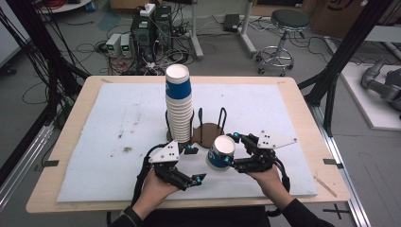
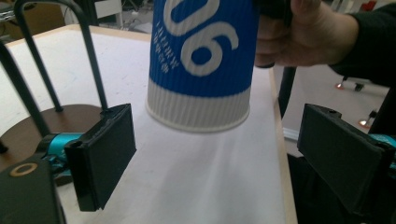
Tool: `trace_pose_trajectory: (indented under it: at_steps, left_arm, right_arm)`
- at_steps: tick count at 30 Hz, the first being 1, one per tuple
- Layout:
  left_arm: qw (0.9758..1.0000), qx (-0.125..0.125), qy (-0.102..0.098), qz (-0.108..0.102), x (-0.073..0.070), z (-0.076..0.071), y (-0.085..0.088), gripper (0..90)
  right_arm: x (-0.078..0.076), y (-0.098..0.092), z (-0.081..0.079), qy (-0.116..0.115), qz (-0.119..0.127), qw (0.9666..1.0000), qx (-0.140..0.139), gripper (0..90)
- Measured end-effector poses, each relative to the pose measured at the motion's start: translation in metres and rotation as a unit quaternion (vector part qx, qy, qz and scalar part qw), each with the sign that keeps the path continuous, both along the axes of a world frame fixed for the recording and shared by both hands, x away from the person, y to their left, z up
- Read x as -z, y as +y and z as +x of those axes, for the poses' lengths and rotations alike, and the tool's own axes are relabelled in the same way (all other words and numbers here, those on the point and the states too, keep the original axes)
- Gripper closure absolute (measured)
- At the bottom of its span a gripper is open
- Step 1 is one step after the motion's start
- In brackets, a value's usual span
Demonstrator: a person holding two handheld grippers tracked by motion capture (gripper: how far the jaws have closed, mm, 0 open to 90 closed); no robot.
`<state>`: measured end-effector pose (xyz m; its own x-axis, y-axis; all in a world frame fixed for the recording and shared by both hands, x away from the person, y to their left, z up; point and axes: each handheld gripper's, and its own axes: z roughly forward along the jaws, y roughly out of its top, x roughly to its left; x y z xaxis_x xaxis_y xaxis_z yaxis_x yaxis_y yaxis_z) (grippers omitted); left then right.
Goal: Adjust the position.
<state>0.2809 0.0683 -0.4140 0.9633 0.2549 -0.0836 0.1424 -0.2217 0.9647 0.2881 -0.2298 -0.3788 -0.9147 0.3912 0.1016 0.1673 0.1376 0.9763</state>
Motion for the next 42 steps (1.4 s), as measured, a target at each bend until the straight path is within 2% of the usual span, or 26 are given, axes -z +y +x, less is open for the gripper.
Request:
trace_pose_trajectory:
  at_steps: [9,16,32,35,39,40,42]
  left_arm:
    - [0.9998,0.009,0.0,-0.02,0.003,-0.002,-0.014,11.4]
    - [0.9998,0.01,0.0,-0.018,0.005,-0.001,-0.02,11.1]
    - [1.0,0.004,-0.003,0.007,0.013,0.004,-0.033,11.1]
    - [0.9998,0.007,0.002,0.016,0.015,0.006,-0.036,11.1]
    - [0.9997,0.014,0.013,0.017,0.016,0.008,-0.036,14.2]
    - [0.9996,0.014,0.008,0.022,0.015,0.008,-0.035,15.2]
    - [0.9995,0.016,0.011,0.025,0.013,0.009,-0.034,16.6]
  right_arm:
    - [0.001,0.007,-0.002,0.002,-0.005,0.9999,-0.013,30.4]
    - [0.002,0.011,-0.004,0.01,-0.008,0.9997,-0.023,30.4]
    - [0.004,0.02,-0.007,0.021,-0.002,0.9989,-0.041,30.5]
    - [0.004,0.021,-0.007,0.027,0.006,0.9986,-0.046,30.5]
    - [0.004,0.021,-0.008,0.026,0.0,0.9987,-0.045,30.5]
    - [0.004,0.02,-0.007,0.026,-0.002,0.9986,-0.046,30.5]
    - [0.003,0.02,-0.007,0.024,-0.002,0.9987,-0.046,30.4]
